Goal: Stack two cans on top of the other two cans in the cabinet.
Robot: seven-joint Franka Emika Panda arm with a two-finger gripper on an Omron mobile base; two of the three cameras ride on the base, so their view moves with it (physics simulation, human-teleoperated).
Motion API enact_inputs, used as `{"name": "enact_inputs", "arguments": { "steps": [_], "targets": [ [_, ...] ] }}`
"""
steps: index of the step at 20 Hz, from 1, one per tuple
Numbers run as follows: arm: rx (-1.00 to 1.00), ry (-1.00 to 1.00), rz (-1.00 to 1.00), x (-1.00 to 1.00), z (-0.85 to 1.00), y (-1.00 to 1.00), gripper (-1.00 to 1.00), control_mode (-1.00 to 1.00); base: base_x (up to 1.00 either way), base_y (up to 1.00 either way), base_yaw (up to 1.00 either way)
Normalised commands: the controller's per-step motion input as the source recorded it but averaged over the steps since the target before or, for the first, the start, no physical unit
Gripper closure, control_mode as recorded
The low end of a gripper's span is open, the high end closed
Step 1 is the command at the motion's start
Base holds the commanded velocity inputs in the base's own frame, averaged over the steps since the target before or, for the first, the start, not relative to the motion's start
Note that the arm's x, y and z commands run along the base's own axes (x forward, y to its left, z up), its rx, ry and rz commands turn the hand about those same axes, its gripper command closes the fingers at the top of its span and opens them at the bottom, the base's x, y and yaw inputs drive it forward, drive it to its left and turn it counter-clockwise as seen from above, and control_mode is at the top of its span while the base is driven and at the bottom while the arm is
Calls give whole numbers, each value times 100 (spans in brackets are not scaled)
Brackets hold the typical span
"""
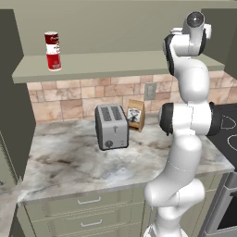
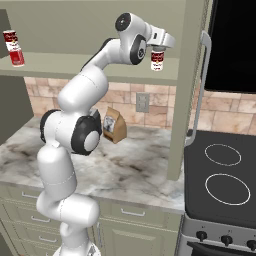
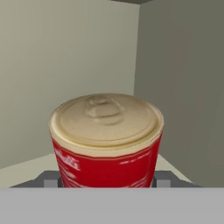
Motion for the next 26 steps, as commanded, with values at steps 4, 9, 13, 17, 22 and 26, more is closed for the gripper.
{"name": "enact_inputs", "arguments": {
  "steps": [4,9,13,17,22,26],
  "targets": [
    [0,3,0,0,-19,3,100,-100,0,0,0],
    [0,0,0,3,-13,5,100,-100,0,0,0],
    [0,0,0,6,-14,5,100,-100,0,0,0],
    [0,0,0,11,-16,3,100,-100,0,0,0],
    [0,0,1,9,-15,1,100,-100,0,0,0],
    [0,0,0,8,-17,1,-100,-100,0,0,0]
  ]
}}
